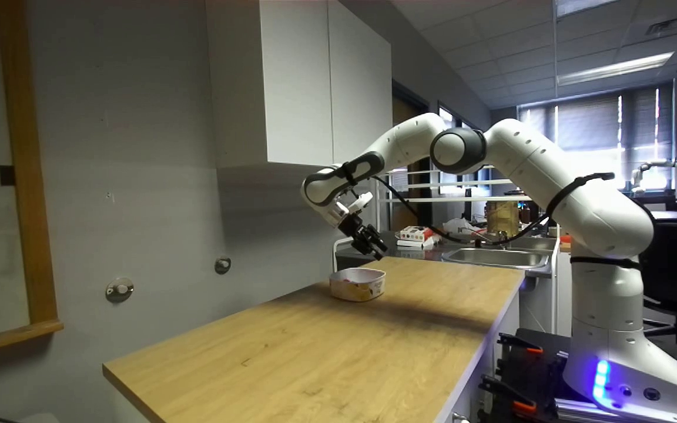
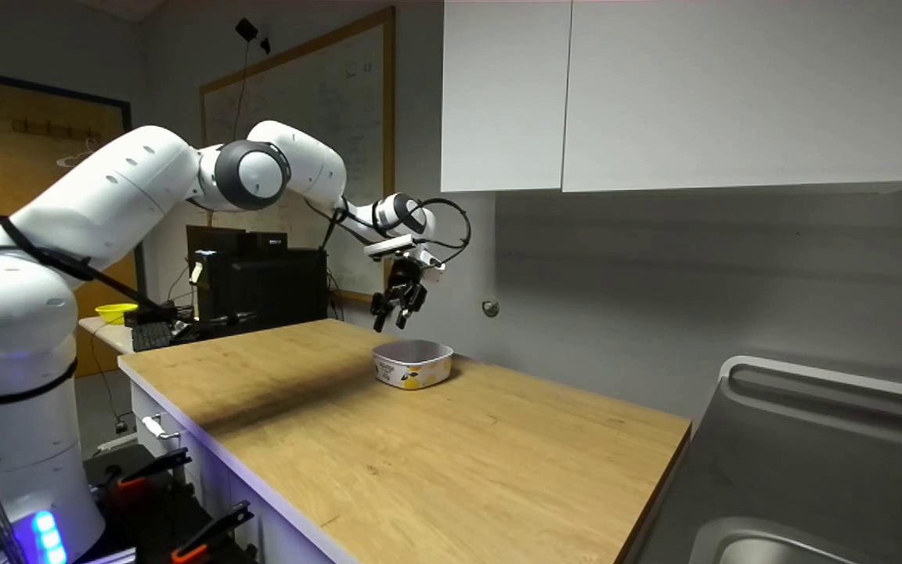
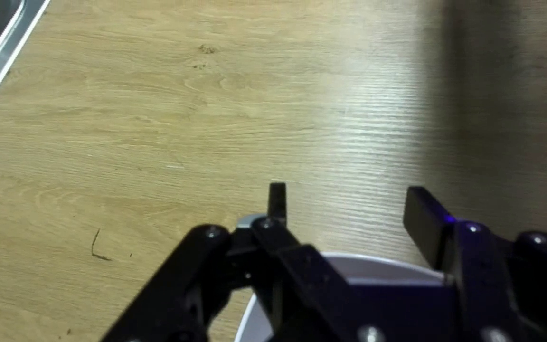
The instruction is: Put the marker in the bowl
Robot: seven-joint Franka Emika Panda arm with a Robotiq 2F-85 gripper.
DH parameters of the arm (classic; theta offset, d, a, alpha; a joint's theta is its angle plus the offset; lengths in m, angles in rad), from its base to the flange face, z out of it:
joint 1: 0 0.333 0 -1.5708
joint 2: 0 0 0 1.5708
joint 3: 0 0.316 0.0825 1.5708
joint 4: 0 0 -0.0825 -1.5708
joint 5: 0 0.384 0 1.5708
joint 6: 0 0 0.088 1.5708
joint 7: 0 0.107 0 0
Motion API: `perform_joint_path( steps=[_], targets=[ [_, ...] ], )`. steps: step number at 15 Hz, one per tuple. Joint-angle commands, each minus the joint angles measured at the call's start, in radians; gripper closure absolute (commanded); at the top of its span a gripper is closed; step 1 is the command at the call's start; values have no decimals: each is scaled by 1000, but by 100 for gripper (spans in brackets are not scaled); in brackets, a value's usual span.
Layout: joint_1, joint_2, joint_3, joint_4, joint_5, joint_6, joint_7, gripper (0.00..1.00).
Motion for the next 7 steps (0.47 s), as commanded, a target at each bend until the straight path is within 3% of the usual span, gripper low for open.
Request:
perform_joint_path(
  steps=[1, 7],
  targets=[
    [-5, 27, 3, 53, -15, -40, -27, 3],
    [-16, -47, 13, 25, -8, -43, -78, 0]
  ],
)
